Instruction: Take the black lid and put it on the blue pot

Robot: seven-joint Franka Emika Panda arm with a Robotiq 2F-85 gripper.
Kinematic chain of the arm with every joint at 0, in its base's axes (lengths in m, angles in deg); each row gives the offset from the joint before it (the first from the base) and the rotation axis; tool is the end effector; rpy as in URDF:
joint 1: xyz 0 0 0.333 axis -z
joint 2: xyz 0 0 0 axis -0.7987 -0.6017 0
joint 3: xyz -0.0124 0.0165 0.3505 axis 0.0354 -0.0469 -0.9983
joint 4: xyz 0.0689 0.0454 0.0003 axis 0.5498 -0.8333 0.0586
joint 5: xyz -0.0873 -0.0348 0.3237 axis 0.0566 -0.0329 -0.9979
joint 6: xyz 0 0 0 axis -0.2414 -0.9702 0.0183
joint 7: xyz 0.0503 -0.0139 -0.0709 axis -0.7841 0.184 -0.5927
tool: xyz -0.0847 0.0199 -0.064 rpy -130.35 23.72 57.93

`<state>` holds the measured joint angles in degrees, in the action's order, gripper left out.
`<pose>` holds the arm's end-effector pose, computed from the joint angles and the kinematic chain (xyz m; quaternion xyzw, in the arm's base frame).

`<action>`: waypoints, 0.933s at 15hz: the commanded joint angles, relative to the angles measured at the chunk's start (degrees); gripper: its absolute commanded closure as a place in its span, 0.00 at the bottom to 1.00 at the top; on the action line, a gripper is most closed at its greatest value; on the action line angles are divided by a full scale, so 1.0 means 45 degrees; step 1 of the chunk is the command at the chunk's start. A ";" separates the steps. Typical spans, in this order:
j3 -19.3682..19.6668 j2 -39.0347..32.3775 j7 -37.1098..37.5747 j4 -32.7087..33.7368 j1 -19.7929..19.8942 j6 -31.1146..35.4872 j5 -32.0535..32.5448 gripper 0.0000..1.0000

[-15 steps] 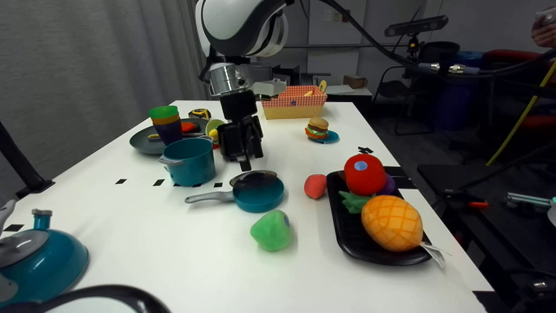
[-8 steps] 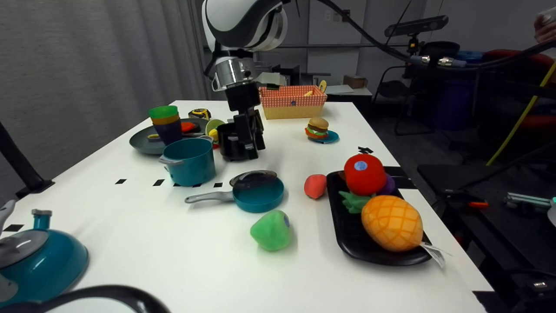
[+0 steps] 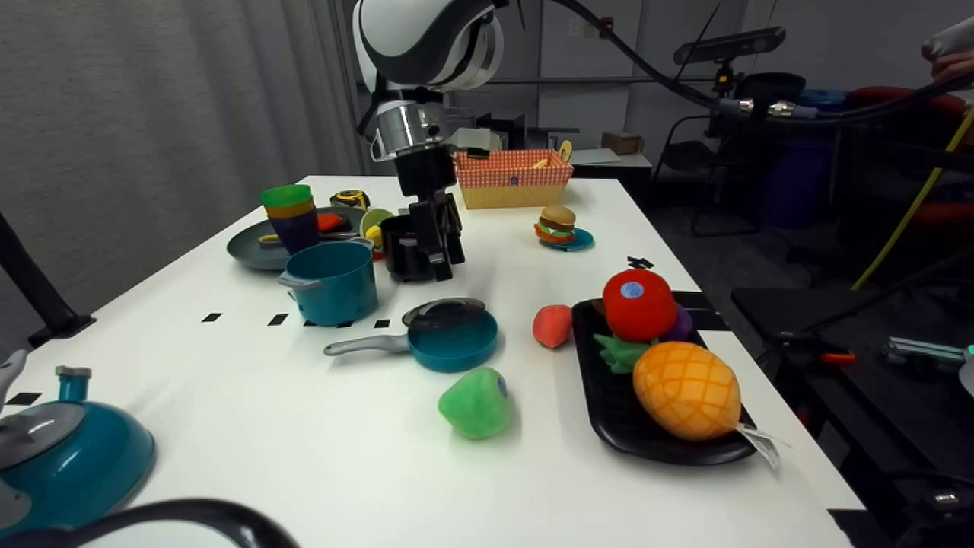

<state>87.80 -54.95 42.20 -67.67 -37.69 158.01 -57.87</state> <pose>0.6834 -0.1823 0.2792 -0.9861 0.0060 0.1169 0.1179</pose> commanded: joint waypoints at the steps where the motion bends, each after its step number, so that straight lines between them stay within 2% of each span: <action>1: -0.0145 -0.0081 -0.0067 0.0139 0.0079 -0.0118 0.0192 0.00; 3: -0.0152 0.0113 -0.0621 0.0207 0.0277 -0.0464 0.0313 0.00; 7: -0.0200 -0.0059 -0.1373 0.0523 0.0123 -0.0692 0.0898 0.00; 14: -0.0791 -0.0377 -0.3131 0.0870 0.0142 -0.1117 0.1254 0.00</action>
<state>85.54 -55.08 31.94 -67.15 -37.67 156.29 -53.05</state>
